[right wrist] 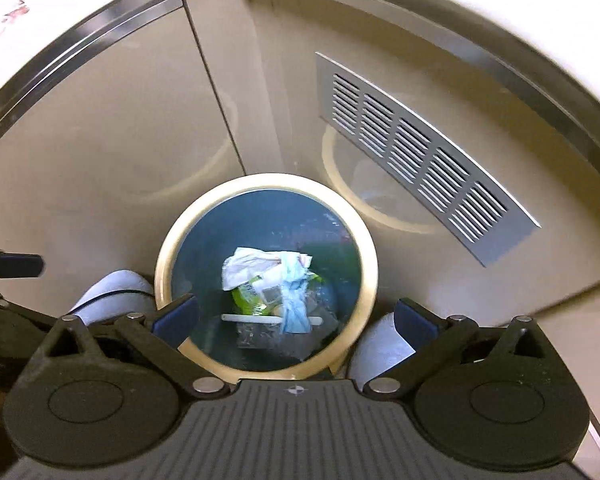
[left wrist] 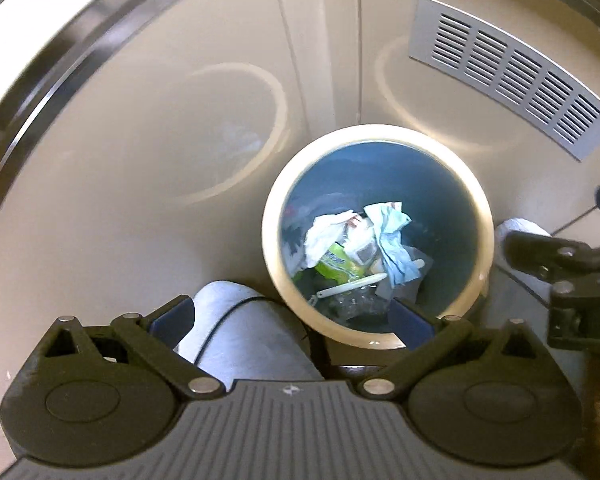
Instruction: Collect trash
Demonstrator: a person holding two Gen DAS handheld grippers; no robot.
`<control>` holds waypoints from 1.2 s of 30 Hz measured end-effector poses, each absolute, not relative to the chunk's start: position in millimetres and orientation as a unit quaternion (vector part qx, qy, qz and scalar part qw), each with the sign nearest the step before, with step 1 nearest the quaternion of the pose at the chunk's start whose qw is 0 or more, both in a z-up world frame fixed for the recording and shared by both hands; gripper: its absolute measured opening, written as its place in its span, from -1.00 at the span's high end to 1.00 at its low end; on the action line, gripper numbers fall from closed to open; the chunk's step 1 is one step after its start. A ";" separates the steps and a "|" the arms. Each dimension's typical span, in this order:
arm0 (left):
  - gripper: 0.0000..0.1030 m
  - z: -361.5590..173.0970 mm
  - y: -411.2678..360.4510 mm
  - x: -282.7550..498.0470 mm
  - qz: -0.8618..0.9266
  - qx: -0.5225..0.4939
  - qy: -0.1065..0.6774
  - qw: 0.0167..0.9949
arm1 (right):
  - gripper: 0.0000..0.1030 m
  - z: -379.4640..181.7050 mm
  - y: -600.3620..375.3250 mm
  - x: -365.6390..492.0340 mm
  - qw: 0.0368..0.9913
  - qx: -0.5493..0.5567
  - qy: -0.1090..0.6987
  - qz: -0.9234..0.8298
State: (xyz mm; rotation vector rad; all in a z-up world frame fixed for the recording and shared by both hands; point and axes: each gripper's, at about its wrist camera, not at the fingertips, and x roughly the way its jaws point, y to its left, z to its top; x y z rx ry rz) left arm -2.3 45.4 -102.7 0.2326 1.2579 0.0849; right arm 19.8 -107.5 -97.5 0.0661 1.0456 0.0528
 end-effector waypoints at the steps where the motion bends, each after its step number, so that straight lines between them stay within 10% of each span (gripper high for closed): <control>1: -0.99 -102.3 46.4 -6.1 0.043 0.105 0.583 0.805 | -1.00 -94.7 -106.4 17.0 0.867 0.031 0.496 0.024; 36: -0.99 -86.4 60.1 -14.1 0.035 0.058 0.573 0.817 | -1.00 -95.1 -99.9 8.1 0.881 -0.017 0.474 -0.010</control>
